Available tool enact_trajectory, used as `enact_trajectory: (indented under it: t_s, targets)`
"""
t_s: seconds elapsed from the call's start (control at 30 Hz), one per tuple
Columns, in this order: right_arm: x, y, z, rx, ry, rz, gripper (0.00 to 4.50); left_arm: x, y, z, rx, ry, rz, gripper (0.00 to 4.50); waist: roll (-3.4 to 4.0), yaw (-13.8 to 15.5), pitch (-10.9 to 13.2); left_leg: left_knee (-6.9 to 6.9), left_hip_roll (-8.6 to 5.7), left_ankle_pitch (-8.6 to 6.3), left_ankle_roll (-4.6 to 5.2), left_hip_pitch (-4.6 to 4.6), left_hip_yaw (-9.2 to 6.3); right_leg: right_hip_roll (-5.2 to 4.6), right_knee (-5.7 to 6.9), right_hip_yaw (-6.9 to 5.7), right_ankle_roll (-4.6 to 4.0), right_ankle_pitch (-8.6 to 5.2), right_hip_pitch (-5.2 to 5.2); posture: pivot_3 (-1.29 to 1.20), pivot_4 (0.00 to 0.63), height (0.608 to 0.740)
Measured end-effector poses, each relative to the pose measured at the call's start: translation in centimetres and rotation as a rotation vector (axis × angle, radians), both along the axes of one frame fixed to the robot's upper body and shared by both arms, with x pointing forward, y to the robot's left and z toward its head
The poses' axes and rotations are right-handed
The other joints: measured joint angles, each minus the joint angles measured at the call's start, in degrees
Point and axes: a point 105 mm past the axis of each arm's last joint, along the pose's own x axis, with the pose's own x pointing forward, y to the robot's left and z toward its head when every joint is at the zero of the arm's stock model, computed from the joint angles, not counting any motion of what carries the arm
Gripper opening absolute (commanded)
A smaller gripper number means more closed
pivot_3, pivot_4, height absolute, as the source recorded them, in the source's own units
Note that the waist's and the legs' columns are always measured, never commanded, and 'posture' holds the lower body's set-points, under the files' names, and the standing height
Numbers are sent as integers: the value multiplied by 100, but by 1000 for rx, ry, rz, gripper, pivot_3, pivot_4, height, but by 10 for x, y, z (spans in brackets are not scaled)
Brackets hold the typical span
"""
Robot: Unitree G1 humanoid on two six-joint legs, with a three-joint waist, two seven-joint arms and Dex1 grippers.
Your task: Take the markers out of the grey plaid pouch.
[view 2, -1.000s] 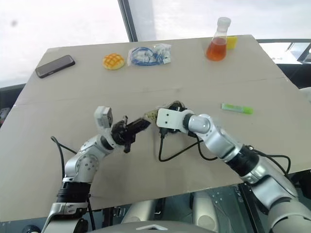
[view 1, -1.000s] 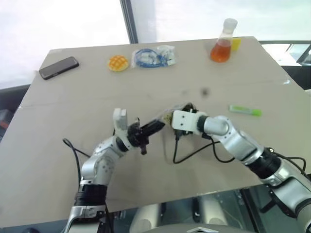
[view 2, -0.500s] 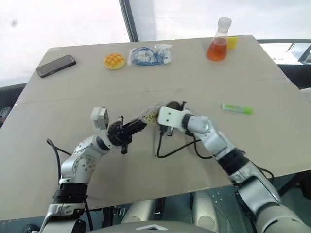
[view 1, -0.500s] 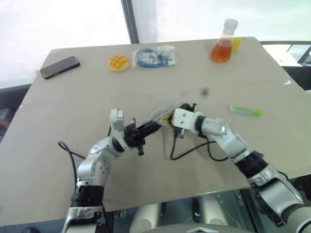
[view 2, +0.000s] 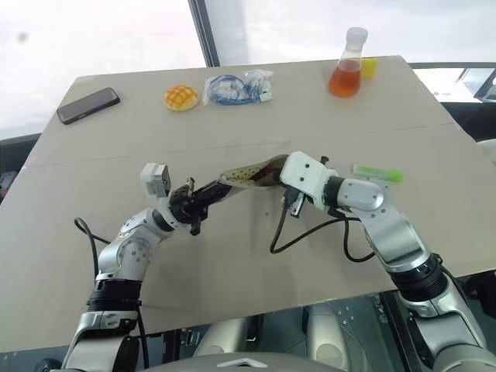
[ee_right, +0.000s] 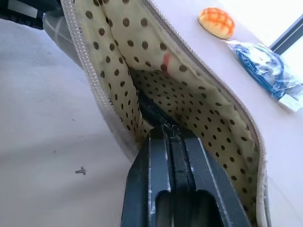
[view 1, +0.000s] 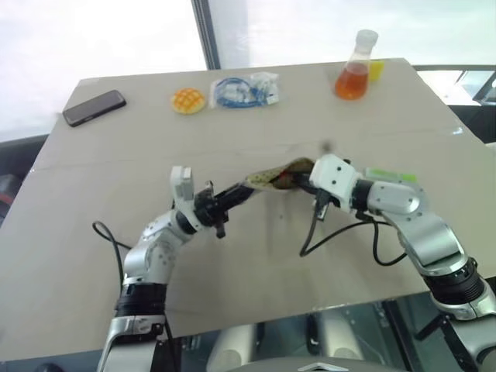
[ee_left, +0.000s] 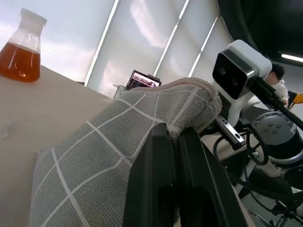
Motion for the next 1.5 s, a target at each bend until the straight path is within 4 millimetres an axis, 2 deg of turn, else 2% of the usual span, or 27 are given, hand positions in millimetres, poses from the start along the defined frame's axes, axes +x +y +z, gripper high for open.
enact_trajectory:
  t_s: [0.07,0.1,0.13,0.23,0.4,0.47,0.6,0.7,0.97,1.13,1.33,1.5]
  targets:
    - [-1,3,-3,-17,17,11,2181,-8,-6,5,-33,38,-83,0,-1,0,1,0,0,0,0,-1,-1,0,0,-1,9,6,-1,0,150,740]
    - [-3,3,-6,-30,46,18,2447,-12,-8,8,-50,53,-123,0,-1,6,1,-1,0,0,0,-2,-2,0,-1,-3,15,10,0,0,150,740]
    - [-4,2,-9,-41,73,24,2447,-13,-9,9,-58,64,-143,0,-1,7,1,-1,0,0,0,-2,-2,0,-3,-3,15,10,0,0,150,740]
    - [-26,-7,-8,-106,183,78,2447,-19,-11,12,-117,151,-215,0,1,11,5,-1,0,-1,1,-7,-5,-4,-5,-6,24,3,-2,0,150,740]
    - [-34,-14,13,-233,140,86,2447,-15,-3,10,-163,228,-195,0,-2,-18,3,0,9,-1,-1,1,-4,-2,-3,-9,16,-14,-1,0,150,740]
    - [-33,-10,9,-273,138,90,2447,-12,1,4,-139,243,-170,0,-2,-8,4,0,11,-1,-1,-1,-5,1,-3,-13,15,-14,-2,0,150,740]
    - [-27,-6,-12,-363,162,91,2447,-8,5,-11,-63,243,-129,0,-2,4,3,-1,-1,-1,-1,-7,0,-12,-10,-7,-2,-3,-3,0,150,740]
    - [-24,2,-28,-406,173,109,2447,-12,8,-25,8,239,-125,0,-3,2,3,-2,-5,-2,0,-9,1,-17,-16,-6,-7,0,-3,0,150,740]
    - [-18,16,-44,-434,139,144,2447,-18,11,-33,10,232,-106,0,-4,-14,3,-4,-2,-9,-14,-3,-1,-15,-11,-7,4,-6,-4,0,150,740]
    - [-7,28,-51,-415,84,154,2447,-18,13,-30,-11,224,-94,0,-6,-22,1,-4,1,-7,-12,1,0,-7,-6,-6,1,-3,-4,0,150,740]
    - [21,58,-60,-286,-59,120,2447,-22,7,-22,-17,218,-119,0,-6,-20,1,-4,0,-1,-14,3,0,1,1,-1,10,13,-5,0,150,740]
    - [30,69,-59,-118,-141,76,2447,-24,3,-14,-26,217,-138,0,-6,-22,1,-4,2,0,-18,4,-2,7,4,2,8,15,-6,0,150,740]
